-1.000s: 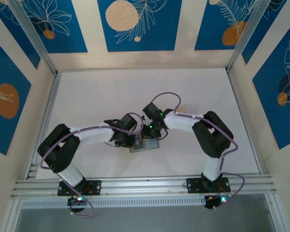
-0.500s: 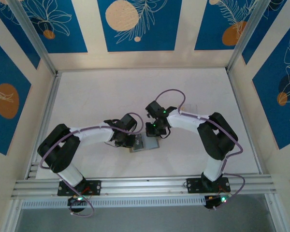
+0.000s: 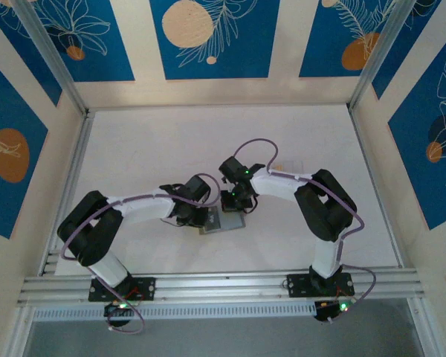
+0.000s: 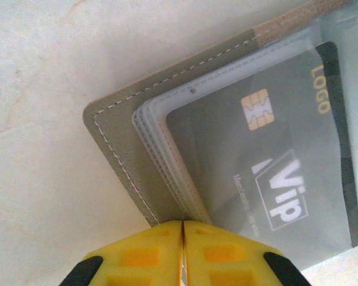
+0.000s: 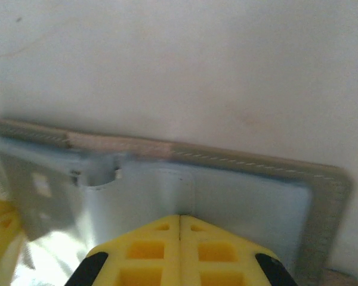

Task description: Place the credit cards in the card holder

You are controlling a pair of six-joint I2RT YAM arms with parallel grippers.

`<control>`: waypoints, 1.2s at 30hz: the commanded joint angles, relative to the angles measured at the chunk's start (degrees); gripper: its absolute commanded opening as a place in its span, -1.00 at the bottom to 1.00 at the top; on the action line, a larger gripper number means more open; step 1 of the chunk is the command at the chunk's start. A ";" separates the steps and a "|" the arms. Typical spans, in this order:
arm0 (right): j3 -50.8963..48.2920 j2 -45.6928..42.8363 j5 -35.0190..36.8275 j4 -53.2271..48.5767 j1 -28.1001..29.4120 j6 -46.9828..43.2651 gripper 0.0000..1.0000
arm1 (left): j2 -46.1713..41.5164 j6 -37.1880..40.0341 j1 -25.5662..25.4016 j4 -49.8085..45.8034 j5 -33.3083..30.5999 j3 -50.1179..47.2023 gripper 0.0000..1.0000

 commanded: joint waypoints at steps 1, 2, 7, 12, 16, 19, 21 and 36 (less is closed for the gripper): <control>-1.96 0.34 -9.93 2.07 -0.27 0.17 -1.00 | 5.11 -0.30 -0.20 2.88 0.54 -2.30 -0.82; -2.75 -0.44 -12.13 3.71 -0.75 0.78 -1.00 | 5.01 -0.35 -0.19 2.89 0.63 -2.25 -0.82; -5.83 -2.78 -22.15 12.30 -2.70 4.57 -0.99 | 5.00 -0.20 -0.19 2.62 0.70 -1.55 -0.81; -5.04 1.54 -25.23 15.53 -2.47 6.60 -0.87 | 2.69 0.23 -0.25 3.07 1.14 -1.59 -0.64; -4.19 3.01 -25.43 16.32 -2.03 7.76 -0.72 | 0.89 0.38 -0.25 1.72 0.26 -1.24 -0.55; -3.26 3.96 -24.49 14.90 -1.70 7.73 -0.65 | -1.49 -0.07 -0.24 -0.75 -2.45 -1.54 -0.49; -3.20 4.11 -24.33 14.82 -1.52 7.84 -0.56 | -4.53 -0.88 -0.16 -2.91 -5.76 -2.37 -0.42; 0.85 0.53 -35.25 17.84 -4.47 9.23 -0.33 | -16.11 -0.76 -0.28 -6.21 -7.72 -2.35 -0.37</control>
